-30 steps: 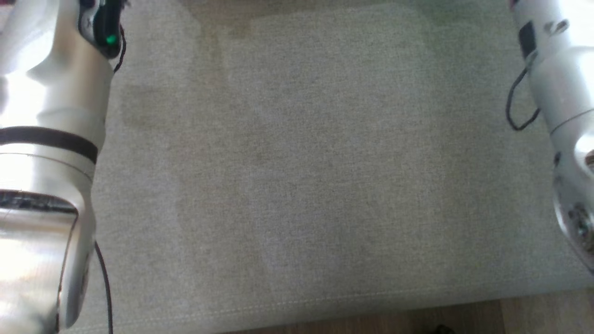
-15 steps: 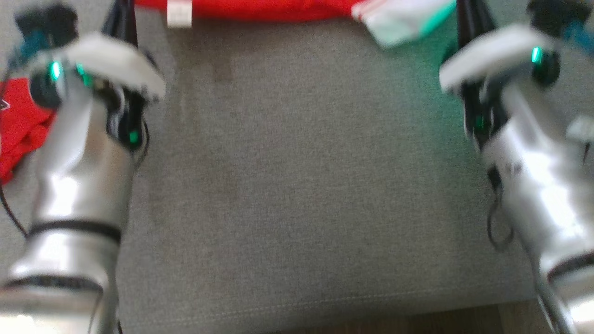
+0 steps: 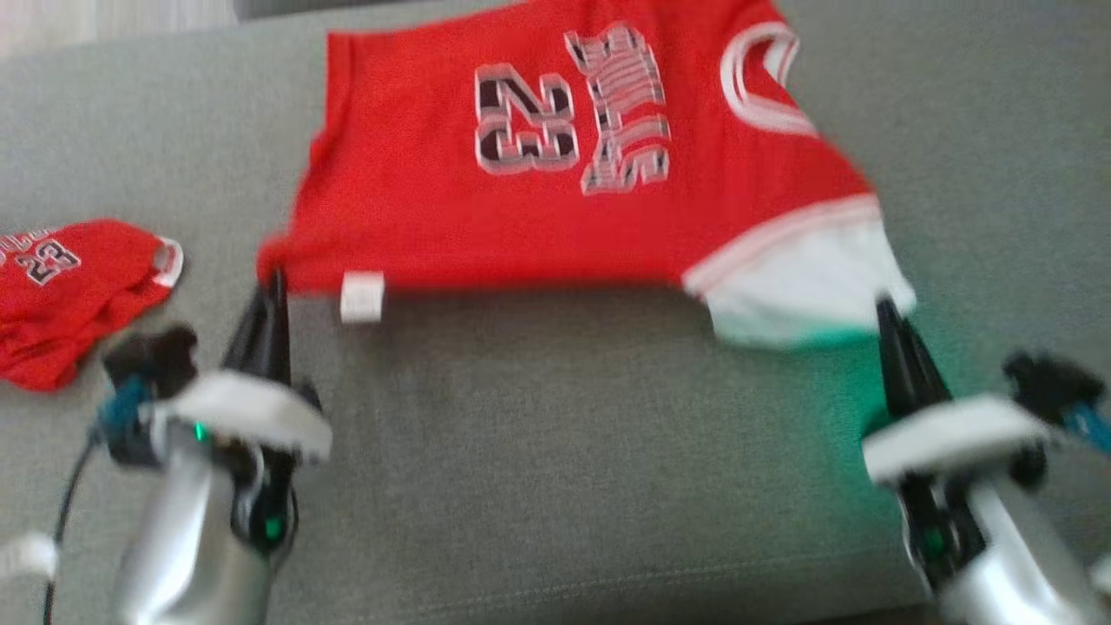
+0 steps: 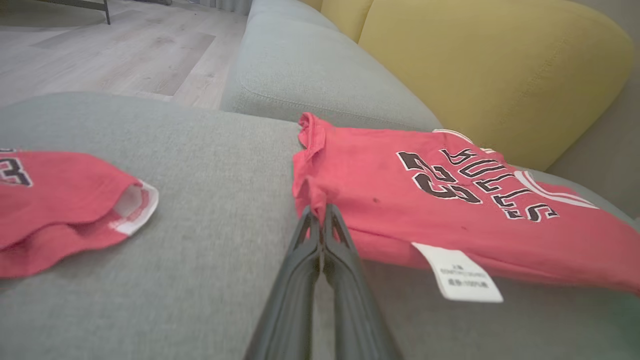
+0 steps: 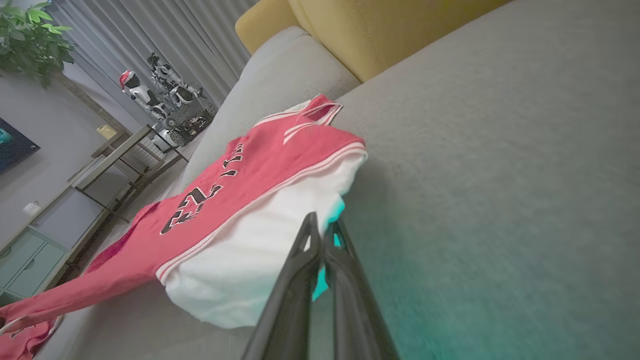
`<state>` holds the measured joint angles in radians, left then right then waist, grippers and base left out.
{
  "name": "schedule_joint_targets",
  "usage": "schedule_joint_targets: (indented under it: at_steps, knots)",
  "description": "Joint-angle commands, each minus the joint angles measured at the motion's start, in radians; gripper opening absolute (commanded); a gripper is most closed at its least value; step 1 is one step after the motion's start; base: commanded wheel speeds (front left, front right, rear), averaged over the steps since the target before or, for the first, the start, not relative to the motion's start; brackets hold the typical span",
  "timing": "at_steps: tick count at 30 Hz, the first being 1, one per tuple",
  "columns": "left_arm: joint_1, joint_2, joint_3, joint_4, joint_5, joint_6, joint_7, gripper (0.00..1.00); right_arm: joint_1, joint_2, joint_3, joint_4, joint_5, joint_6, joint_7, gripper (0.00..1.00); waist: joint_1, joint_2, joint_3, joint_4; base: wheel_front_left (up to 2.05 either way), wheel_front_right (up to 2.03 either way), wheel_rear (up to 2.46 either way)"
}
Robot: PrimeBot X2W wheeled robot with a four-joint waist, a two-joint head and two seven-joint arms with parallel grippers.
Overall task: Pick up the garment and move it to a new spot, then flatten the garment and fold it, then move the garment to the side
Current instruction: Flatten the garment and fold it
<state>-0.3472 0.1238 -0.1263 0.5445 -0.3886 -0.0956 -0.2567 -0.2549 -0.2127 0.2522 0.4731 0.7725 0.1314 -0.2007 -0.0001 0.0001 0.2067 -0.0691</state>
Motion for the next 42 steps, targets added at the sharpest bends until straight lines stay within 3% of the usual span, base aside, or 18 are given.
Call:
schedule_joint_targets:
  at_steps: [1,10,18,29,42]
  knots:
    - [-0.006,0.037,0.030,-0.046,0.005,0.007,-0.005,0.00,0.020,-0.011,0.001,-0.047,-0.013,-0.001,0.004,0.00,0.0001,-0.0001,-0.024,-0.006,0.00,0.00,0.00]
    - [0.292,0.026,0.045,-0.348,-0.009,0.106,0.073,0.00,0.381,0.114,-0.219,-0.406,-0.146,-0.001,0.260,0.00,0.0001,-0.0001,-0.101,-0.012,0.00,0.00,0.00]
    - [0.471,0.010,0.047,-0.565,-0.015,0.180,0.144,0.00,0.500,0.160,-0.307,-0.587,-0.198,-0.001,0.413,0.00,0.0001,-0.0001,-0.110,-0.006,0.00,0.00,0.00]
    - [0.443,0.032,0.016,-0.618,-0.029,0.171,0.238,0.00,0.456,0.162,-0.328,-0.589,-0.125,-0.001,0.470,0.00,0.0001,-0.0001,-0.053,0.005,0.00,0.00,0.00]
    - [0.229,0.082,0.011,-0.550,-0.077,0.134,0.396,0.00,0.155,0.162,-0.340,-0.518,-0.203,-0.001,0.587,0.00,0.0001,-0.0001,0.043,0.008,0.00,0.00,0.00]
